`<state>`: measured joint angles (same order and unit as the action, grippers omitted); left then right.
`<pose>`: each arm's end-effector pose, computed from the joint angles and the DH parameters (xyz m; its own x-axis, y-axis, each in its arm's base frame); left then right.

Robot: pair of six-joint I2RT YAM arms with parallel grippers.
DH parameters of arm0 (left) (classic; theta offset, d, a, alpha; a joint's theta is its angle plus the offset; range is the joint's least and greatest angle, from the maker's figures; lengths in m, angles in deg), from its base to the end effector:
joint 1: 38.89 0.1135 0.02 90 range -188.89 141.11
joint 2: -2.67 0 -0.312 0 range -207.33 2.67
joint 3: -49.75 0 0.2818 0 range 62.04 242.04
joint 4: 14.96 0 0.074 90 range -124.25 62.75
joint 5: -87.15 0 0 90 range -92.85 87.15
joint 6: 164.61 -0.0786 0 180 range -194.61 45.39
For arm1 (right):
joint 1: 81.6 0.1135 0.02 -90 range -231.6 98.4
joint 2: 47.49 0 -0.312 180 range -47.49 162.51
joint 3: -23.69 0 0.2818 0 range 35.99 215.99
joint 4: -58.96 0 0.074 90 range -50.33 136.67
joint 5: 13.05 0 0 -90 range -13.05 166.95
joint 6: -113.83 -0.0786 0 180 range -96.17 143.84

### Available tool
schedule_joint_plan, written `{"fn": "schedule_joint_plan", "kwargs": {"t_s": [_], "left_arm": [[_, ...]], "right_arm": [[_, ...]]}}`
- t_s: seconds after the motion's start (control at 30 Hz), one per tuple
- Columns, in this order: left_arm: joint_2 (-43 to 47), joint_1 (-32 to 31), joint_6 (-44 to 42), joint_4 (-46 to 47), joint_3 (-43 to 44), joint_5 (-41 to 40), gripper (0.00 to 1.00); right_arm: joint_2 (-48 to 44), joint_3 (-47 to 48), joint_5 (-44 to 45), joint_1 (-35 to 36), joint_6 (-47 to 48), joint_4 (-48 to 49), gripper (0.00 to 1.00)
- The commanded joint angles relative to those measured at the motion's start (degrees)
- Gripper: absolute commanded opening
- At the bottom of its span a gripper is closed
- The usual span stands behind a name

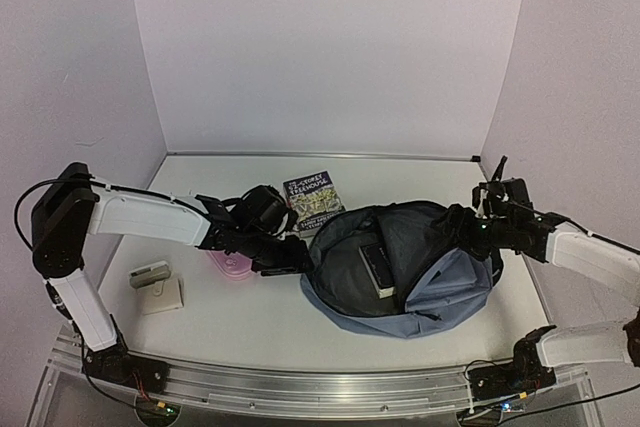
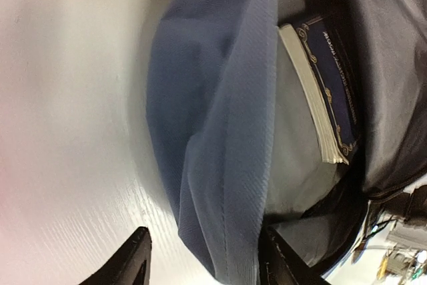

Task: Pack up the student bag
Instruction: Place the book in the student bag, then pick up the book from the center of the board.

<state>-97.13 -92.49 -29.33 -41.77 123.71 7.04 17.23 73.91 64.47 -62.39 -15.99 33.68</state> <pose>0.2375 -0.3449 0.1777 -0.9393 0.0944 -0.3299 0.2663 0.8070 -0.5272 0.2545 0.1067 0.2286 -0.7702 0.3937 -0.5017 0.0197 0.8010 0.5983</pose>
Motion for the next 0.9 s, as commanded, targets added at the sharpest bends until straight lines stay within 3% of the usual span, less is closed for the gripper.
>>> {"fn": "schedule_joint_plan", "kwargs": {"t_s": [0.0, 0.13, 0.23, 0.57, 0.87], "left_arm": [[4.28, 0.42, -1.90, -1.08, 0.99, 0.74, 0.66], [7.43, 0.78, -2.78, -1.59, 1.20, 1.62, 0.87], [9.53, 1.71, -3.28, -2.30, 1.95, 2.06, 0.93], [12.72, 8.87, -3.02, -3.12, 3.98, 3.10, 0.99], [6.63, 17.10, 0.97, 6.96, 4.58, 10.83, 0.99]], "right_arm": [[-4.18, 3.09, -7.50, -0.08, 2.52, 0.43, 0.91], [-6.60, 4.52, -9.53, -0.04, 3.12, 0.05, 0.98], [-7.13, 5.91, -9.63, -0.07, 3.76, -1.17, 0.98], [-6.99, 15.75, 7.40, -0.06, 9.51, -12.83, 0.98], [-3.22, 21.52, -5.17, 1.29, 8.09, -6.08, 0.92]]}}
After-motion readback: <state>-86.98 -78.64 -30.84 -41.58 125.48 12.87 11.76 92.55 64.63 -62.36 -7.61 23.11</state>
